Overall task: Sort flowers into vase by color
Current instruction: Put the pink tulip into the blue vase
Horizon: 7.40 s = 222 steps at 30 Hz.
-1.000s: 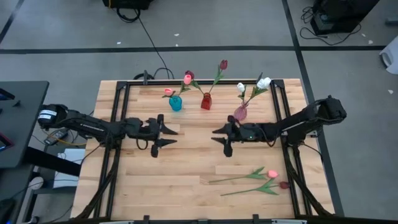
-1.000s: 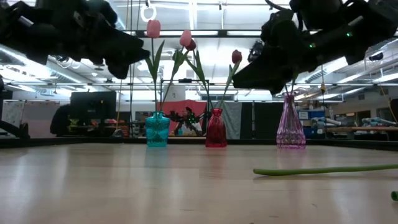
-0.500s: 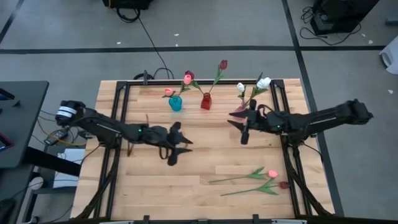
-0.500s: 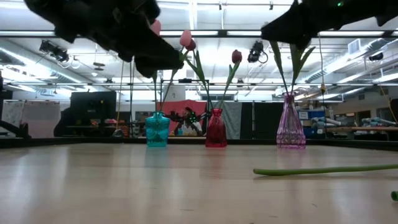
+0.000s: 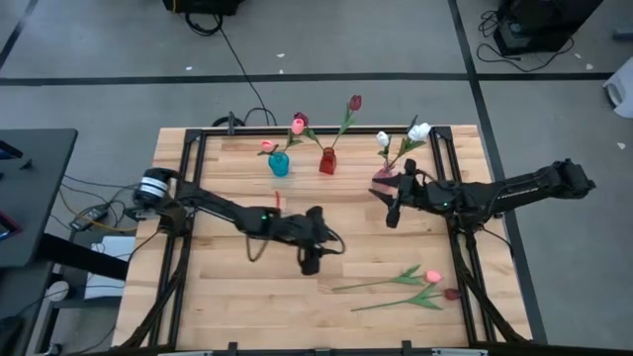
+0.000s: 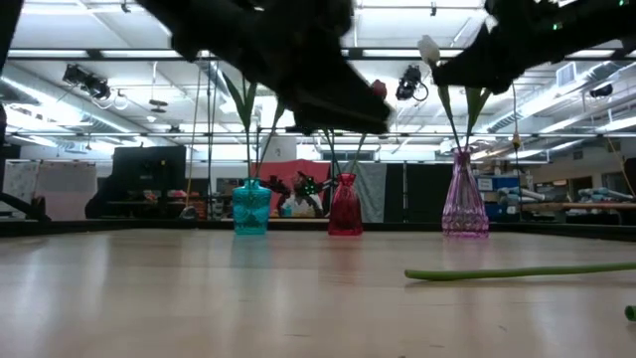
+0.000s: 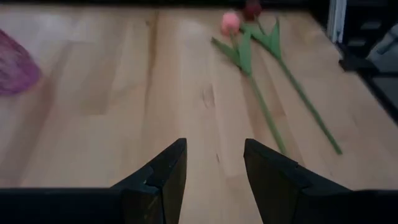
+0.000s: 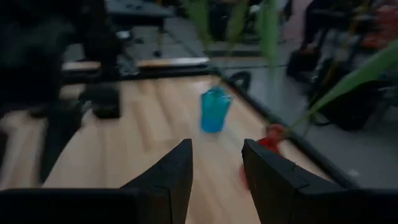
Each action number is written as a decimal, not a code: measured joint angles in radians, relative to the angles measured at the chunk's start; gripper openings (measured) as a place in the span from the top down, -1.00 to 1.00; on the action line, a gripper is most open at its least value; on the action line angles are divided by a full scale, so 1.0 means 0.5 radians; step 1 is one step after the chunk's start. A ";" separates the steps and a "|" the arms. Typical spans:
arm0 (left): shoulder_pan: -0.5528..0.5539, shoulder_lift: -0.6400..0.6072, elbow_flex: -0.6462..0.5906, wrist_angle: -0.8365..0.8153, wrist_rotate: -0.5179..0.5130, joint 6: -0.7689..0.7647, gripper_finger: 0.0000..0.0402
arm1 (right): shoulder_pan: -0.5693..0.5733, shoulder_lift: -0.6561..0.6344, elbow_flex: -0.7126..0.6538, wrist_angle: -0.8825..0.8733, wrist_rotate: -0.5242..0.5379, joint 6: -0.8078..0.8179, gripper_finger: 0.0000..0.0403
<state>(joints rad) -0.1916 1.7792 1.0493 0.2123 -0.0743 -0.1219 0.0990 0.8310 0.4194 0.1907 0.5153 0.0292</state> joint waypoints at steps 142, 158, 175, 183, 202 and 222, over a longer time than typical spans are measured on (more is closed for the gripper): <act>0.148 -0.271 -0.641 1.749 -0.863 0.720 0.96 | 0.089 0.934 -0.091 1.826 -0.147 -0.222 0.19; 0.148 -0.270 -0.599 1.844 -0.538 0.662 0.96 | -0.043 1.344 0.024 2.407 -0.765 -0.197 -0.13; 0.148 -0.270 -0.586 1.768 -0.498 0.642 0.96 | -0.050 1.476 0.145 2.462 -0.759 -0.380 0.19; 0.148 -0.270 -0.586 1.768 -0.499 0.643 0.96 | -0.050 1.477 0.145 2.459 -0.714 -0.380 0.31; 0.150 -0.280 -0.586 1.299 -0.765 0.413 0.50 | -0.091 1.479 0.144 2.182 -0.412 -0.379 0.89; 0.149 -0.280 -0.263 0.404 -1.110 0.309 0.38 | -0.181 1.474 0.483 1.247 -0.427 -0.184 0.92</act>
<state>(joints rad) -0.1170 1.6394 0.9176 0.4143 -0.6293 0.0326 0.0083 1.5681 0.6607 0.8142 0.3019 -0.0628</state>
